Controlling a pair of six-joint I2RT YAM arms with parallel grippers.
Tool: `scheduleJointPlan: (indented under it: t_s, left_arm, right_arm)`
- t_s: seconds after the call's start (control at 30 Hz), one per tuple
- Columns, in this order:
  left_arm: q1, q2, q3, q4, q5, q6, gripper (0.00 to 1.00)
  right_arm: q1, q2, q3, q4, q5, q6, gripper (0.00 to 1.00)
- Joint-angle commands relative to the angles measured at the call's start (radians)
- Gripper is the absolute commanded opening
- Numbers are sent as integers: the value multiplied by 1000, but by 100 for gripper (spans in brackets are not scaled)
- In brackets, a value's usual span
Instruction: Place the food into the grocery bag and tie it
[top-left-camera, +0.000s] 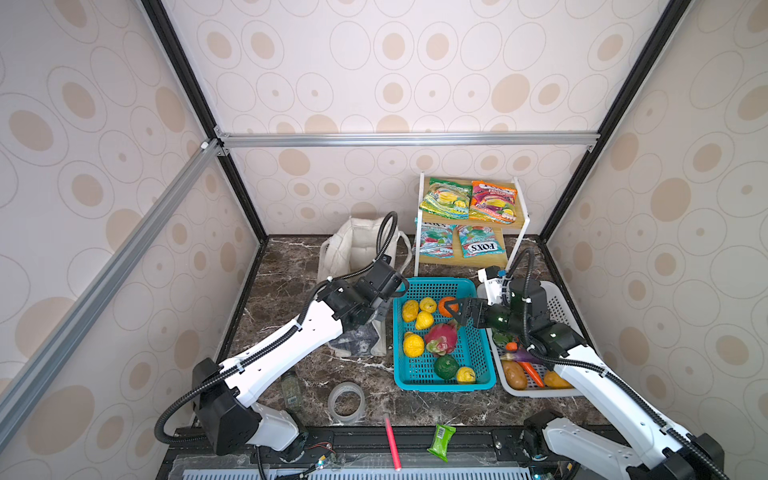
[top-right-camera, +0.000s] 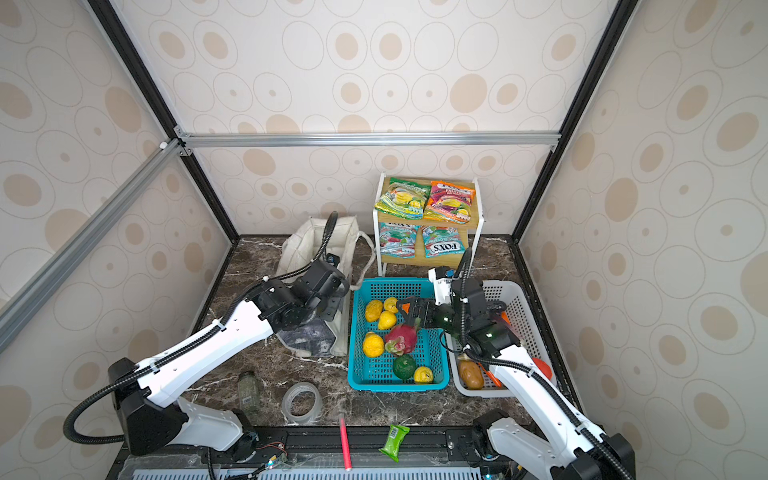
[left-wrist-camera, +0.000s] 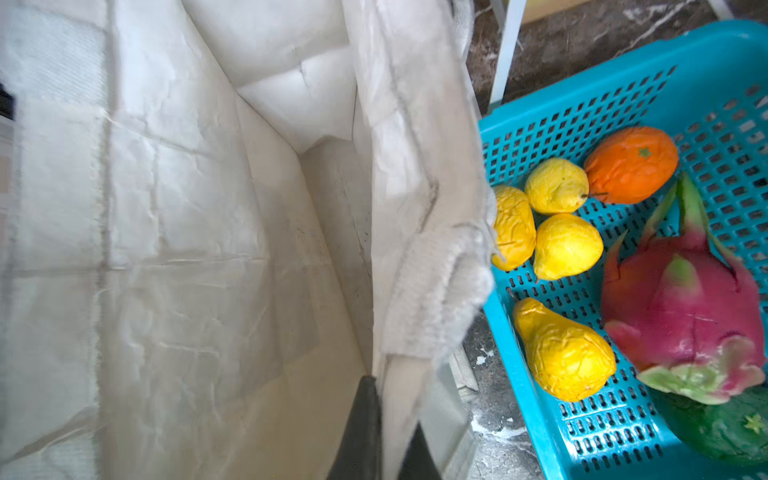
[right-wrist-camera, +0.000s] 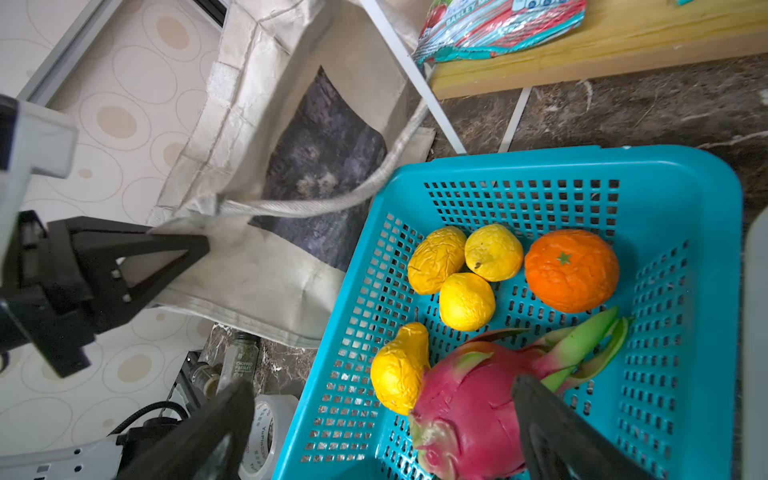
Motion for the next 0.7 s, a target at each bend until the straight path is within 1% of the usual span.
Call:
scheduleJointPlan:
  t_s: [0.0,0.07,0.1,0.2,0.23,0.27,0.3,0.37,0.43,0.5,0.57,0.63,0.67]
  left_arm:
    - [-19,-25,28,-24,8,-47,16]
    - [-18,-37,55,-9,17,-39,46]
    - [-19,-48,68,2,12,-30,55]
    - [-6,-81,113,33,-27,-5,78]
    - [10,-97,120,48,-27,9,82]
    - [48,-119,117,75,-14,27,86]
    - [104,-138,114,94,24,39,87]
    - [218,-176,97,134,108,63,87]
    - [324,-199,59,173,158,96,87]
    - [415,-182,32,180,181,127,87]
    - [457,-152,15,184,176,150,86]
    - [474,-135,-6,218,242,178,83]
    - [476,-134,-25,251,283,195,80]
  right_arm:
    - [40,12,43,1,33,-14,100]
    - [76,32,63,-15,50,-38,100]
    - [94,47,79,-31,68,-50,100]
    - [154,90,138,-85,149,-81,100]
    - [171,101,154,-98,175,-87,100]
    - [190,111,171,-109,213,-88,100]
    - [207,120,180,-110,245,-89,100]
    - [226,130,189,-98,260,-93,100]
    - [229,143,197,-83,226,-96,100]
    - [229,159,209,-69,199,-86,99]
    - [231,176,224,-59,194,-72,100]
    - [230,193,238,-43,176,-67,100]
    - [231,201,246,-38,165,-67,100]
